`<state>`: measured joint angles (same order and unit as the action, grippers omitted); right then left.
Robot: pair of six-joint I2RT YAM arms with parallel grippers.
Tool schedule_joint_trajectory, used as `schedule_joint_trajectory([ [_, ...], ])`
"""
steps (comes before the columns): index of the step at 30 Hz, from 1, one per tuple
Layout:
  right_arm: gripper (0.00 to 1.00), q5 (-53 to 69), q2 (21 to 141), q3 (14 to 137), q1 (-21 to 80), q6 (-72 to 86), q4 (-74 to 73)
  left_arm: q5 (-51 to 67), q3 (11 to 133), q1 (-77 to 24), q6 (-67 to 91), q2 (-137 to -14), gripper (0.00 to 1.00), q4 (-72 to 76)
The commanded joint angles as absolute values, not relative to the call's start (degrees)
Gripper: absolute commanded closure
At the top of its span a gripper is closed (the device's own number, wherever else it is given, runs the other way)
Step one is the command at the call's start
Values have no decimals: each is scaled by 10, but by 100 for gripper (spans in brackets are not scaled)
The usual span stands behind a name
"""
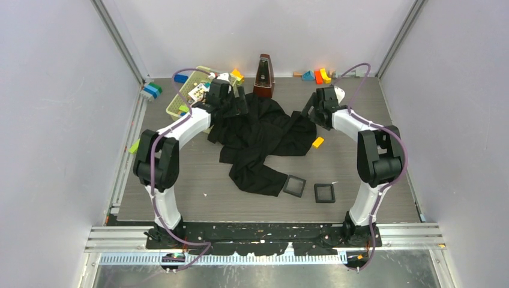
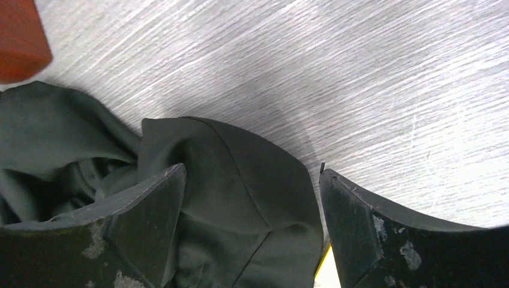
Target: Remove the brooch from the garment
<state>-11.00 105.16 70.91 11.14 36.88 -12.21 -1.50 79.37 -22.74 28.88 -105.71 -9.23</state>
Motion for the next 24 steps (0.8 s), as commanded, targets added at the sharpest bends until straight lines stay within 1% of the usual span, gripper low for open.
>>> schedule_joint_trajectory([
  [1,15,-123,1079,743,114,357,-119,-23,867,-225,276,-1111,6,-140],
  [2,20,-120,1082,744,114,357,-119,-25,881,-224,273,-1123,7,-150],
  [4,27,-110,1089,748,114,356,-119,-35,907,-224,271,-1148,7,-169],
  [8,32,-87,1092,744,114,364,-97,-41,929,-215,289,-1182,8,-184],
  [10,36,-72,1094,744,114,369,-79,-34,931,-209,301,-1192,11,-181],
  [11,41,-65,1097,747,114,369,-81,-24,933,-206,305,-1198,14,-180],
  [12,43,-62,1103,757,114,368,-86,-17,935,-203,308,-1203,18,-179],
  [13,53,-61,1106,761,114,368,-93,-10,937,-200,311,-1208,23,-178],
  [14,62,-59,1107,765,114,368,-96,6,936,-196,312,-1211,34,-175],
  [15,80,-59,1106,765,114,368,-97,27,930,-193,306,-1211,50,-167],
  [16,88,-62,1097,762,114,370,-97,31,918,-192,299,-1202,66,-153],
  [17,97,-64,1091,760,114,370,-97,27,900,-192,298,-1187,77,-137],
  [18,98,-71,1075,754,114,369,-98,24,874,-192,296,-1168,89,-112],
  [19,99,-73,1057,753,114,365,-101,24,840,-192,295,-1139,98,-91],
  [20,100,-82,1049,752,113,363,-104,24,828,-192,292,-1127,100,-80],
  [24,100,-87,999,759,108,355,-134,11,798,-191,270,-1043,100,-111],
])
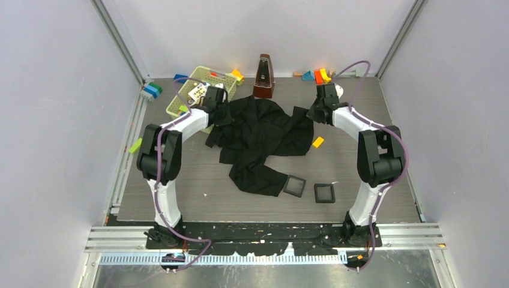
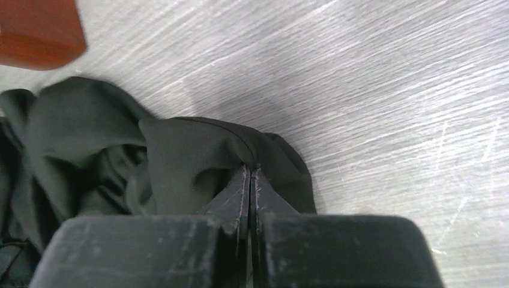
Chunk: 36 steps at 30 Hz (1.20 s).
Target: Remove the brooch from the garment
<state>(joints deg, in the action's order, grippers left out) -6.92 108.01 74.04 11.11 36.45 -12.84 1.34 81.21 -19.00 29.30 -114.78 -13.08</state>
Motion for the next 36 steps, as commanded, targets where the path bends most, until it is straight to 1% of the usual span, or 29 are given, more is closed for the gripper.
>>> schedule_joint_trajectory([
  [1,100,-84,982,766,107,350,-144,5,785,-190,267,-1018,100,-114],
  [6,100,-84,924,820,107,322,-212,26,728,-146,293,-900,100,-103],
  [12,100,-90,846,930,107,288,-270,55,740,-67,303,-784,100,-171],
  [17,100,-89,814,1025,106,284,-298,20,748,-6,302,-689,100,-222],
  [21,100,-86,791,1042,106,296,-294,30,752,96,310,-633,100,-259],
  [24,99,-42,789,1052,107,306,-294,43,779,144,299,-608,100,-302],
  [27,100,-9,799,1080,106,314,-311,34,837,169,268,-599,100,-352],
  [30,100,19,806,1136,107,313,-329,24,927,177,237,-618,100,-427],
  [32,100,21,818,1184,107,313,-340,37,995,178,229,-641,100,-453],
  [35,100,12,867,1319,107,305,-370,69,1126,179,240,-708,100,-492],
  [36,100,8,877,1346,107,304,-388,80,1179,178,245,-730,100,-511],
])
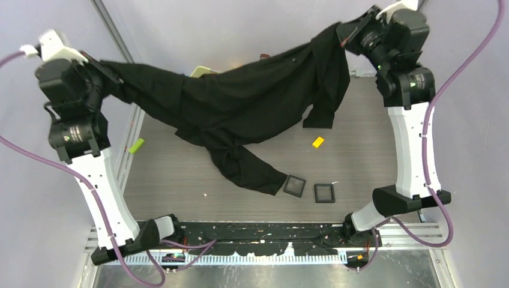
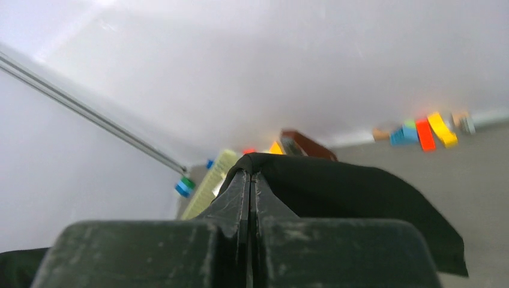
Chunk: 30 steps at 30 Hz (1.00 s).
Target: Remove the brooch from the garment
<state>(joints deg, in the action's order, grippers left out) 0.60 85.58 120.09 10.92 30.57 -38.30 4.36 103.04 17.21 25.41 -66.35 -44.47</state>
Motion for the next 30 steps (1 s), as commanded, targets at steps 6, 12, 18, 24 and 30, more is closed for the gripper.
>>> schedule_joint_trajectory([
  [6,100,17,880,1432,106,330,-357,95,1357,179,264,-771,100,-562],
  [12,100,101,738,1208,106,350,-144,15,1201,178,251,-612,100,-443],
  [18,100,96,649,1111,106,325,-61,-46,1222,178,225,-563,100,-448],
  [24,100,54,667,1083,106,298,-73,5,1184,178,257,-633,100,-427],
  [30,100,-41,752,1047,103,326,-67,112,1110,178,316,-770,100,-381],
])
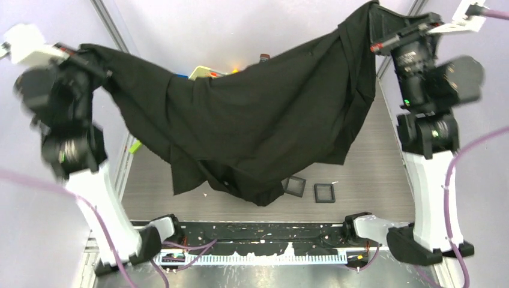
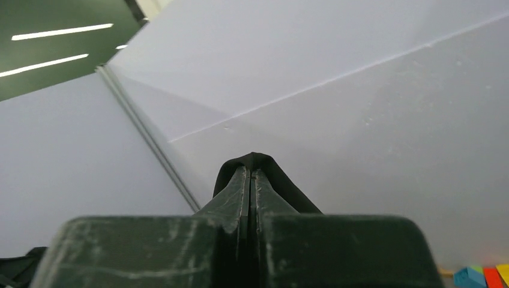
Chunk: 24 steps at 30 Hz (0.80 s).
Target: Remove the brooch from the garment
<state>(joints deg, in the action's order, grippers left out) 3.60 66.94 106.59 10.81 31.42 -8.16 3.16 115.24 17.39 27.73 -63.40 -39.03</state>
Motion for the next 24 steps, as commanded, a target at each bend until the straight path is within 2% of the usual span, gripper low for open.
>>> schedule_joint_trajectory([
  [1,100,-44,774,1064,97,332,-68,128,1116,178,322,-790,100,-377],
  [4,100,-13,839,1138,63,366,-83,144,1185,179,331,-846,100,-388],
  [11,100,60,968,1443,18,389,-148,146,1424,178,363,-956,100,-432],
  [14,100,106,981,1469,13,393,-152,163,1419,178,376,-947,100,-417],
  [17,100,154,924,1343,13,425,-97,184,1261,179,376,-887,100,-362],
  [24,99,227,767,785,47,560,111,208,820,178,349,-706,100,-250],
])
